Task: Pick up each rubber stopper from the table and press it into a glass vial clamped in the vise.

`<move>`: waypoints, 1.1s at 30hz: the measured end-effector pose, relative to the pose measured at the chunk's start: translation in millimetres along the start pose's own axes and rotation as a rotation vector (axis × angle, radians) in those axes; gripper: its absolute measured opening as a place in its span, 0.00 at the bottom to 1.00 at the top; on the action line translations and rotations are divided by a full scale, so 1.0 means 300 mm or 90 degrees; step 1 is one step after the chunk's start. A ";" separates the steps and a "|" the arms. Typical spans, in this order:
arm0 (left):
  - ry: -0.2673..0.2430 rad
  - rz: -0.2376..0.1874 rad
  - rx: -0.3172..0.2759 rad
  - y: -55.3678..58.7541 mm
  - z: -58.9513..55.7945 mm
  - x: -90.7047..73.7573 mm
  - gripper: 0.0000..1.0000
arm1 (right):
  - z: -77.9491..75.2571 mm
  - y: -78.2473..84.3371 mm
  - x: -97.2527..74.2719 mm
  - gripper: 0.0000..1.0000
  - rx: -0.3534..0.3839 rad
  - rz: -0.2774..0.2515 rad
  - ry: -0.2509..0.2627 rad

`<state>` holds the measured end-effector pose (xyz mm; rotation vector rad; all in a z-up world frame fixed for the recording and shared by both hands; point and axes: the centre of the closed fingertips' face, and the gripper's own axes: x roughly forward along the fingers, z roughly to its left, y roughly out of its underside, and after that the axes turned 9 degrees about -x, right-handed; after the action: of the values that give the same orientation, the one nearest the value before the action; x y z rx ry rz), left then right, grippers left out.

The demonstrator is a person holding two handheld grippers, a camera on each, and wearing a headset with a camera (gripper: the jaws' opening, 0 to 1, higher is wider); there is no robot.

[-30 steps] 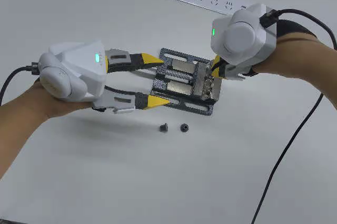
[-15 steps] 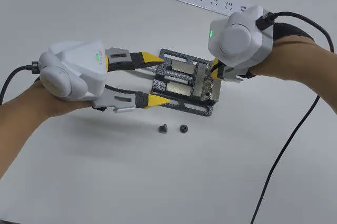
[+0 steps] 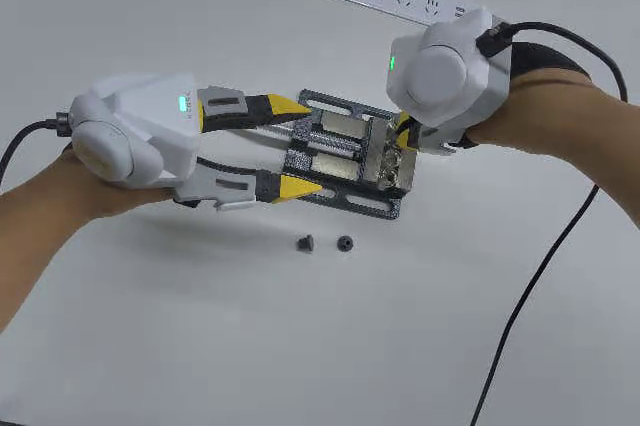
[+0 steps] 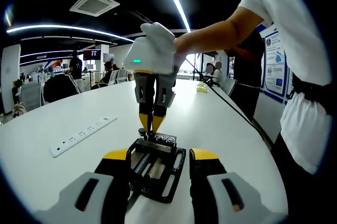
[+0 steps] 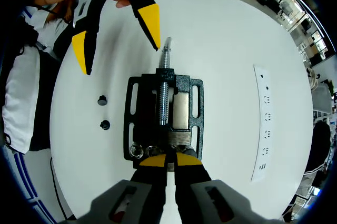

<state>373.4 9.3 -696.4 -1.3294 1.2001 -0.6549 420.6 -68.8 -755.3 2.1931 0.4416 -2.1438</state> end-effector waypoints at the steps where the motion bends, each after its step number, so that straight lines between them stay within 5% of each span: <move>1: 0.001 0.001 0.000 0.001 -0.002 0.001 0.42 | 0.000 0.000 0.000 0.03 0.001 0.000 0.000; 33: 0.001 0.013 0.008 0.004 -0.046 -0.040 0.42 | -0.007 0.001 -0.005 0.05 0.012 -0.018 0.002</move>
<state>356.5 15.2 -692.0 -1.3045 1.2077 -0.6473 422.8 -68.7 -753.8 2.2145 0.4557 -2.1673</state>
